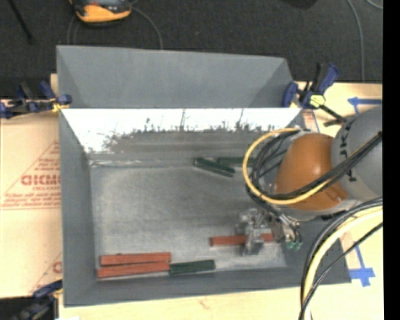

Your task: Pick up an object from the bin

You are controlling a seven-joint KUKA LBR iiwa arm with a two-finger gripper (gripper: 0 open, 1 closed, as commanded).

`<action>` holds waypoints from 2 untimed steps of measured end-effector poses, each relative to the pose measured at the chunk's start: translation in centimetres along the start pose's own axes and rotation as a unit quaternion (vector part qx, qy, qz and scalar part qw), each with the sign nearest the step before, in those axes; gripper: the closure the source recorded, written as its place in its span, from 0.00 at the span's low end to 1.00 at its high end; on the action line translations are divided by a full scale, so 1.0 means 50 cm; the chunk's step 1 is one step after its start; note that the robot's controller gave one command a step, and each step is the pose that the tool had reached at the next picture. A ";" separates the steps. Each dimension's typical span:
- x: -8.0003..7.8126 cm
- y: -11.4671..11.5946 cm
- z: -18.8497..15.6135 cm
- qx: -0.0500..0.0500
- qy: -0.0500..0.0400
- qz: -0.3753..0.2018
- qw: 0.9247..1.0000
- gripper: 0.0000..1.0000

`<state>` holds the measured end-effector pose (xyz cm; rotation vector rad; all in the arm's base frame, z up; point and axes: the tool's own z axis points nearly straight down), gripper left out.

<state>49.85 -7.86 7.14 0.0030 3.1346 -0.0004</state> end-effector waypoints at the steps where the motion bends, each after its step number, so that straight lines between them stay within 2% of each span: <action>1: 0.002 0.000 -0.005 0.000 0.002 0.000 1.000 1.00; 2: 0.005 0.000 -0.037 -0.001 0.006 -0.001 1.000 1.00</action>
Offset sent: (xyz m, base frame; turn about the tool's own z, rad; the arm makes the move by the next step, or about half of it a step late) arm 0.0000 -0.0002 0.0626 0.0000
